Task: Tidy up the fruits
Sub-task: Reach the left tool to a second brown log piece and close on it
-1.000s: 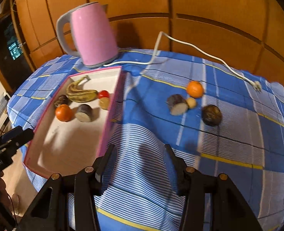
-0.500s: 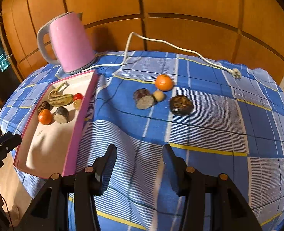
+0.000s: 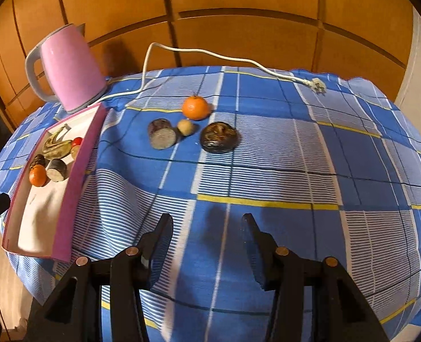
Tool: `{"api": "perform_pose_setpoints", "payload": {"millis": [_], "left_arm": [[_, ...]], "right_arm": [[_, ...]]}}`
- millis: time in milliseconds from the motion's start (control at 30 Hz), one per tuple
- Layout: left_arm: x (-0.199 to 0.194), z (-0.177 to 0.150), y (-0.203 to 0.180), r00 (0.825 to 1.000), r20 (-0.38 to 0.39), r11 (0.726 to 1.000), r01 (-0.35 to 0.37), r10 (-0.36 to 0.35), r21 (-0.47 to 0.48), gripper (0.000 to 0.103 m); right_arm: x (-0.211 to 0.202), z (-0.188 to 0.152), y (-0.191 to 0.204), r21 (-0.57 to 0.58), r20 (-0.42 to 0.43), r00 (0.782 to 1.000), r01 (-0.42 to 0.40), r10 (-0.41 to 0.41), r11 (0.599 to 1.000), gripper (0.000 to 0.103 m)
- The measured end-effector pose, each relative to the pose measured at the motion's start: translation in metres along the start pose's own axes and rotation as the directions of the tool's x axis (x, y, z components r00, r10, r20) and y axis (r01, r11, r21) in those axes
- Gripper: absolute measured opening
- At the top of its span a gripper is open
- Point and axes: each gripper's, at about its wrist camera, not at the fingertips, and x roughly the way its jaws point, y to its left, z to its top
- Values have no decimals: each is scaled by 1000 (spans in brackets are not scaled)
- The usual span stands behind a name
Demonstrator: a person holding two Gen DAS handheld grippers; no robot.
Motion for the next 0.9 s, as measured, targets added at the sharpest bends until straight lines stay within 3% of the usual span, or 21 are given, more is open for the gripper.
{"api": "perform_pose_setpoints", "payload": {"millis": [467, 667, 900], "left_arm": [[6, 21, -44, 995, -6, 990, 103, -103, 100, 68], [28, 33, -70, 985, -70, 976, 165, -157, 139, 68], [73, 54, -92, 949, -197, 967, 255, -248, 15, 66]], "right_arm": [[1, -8, -11, -6, 0, 999, 38, -38, 999, 50], [3, -10, -17, 10, -5, 1000, 30, -30, 999, 50], [1, -11, -23, 27, 2, 1000, 19, -19, 999, 50]]}}
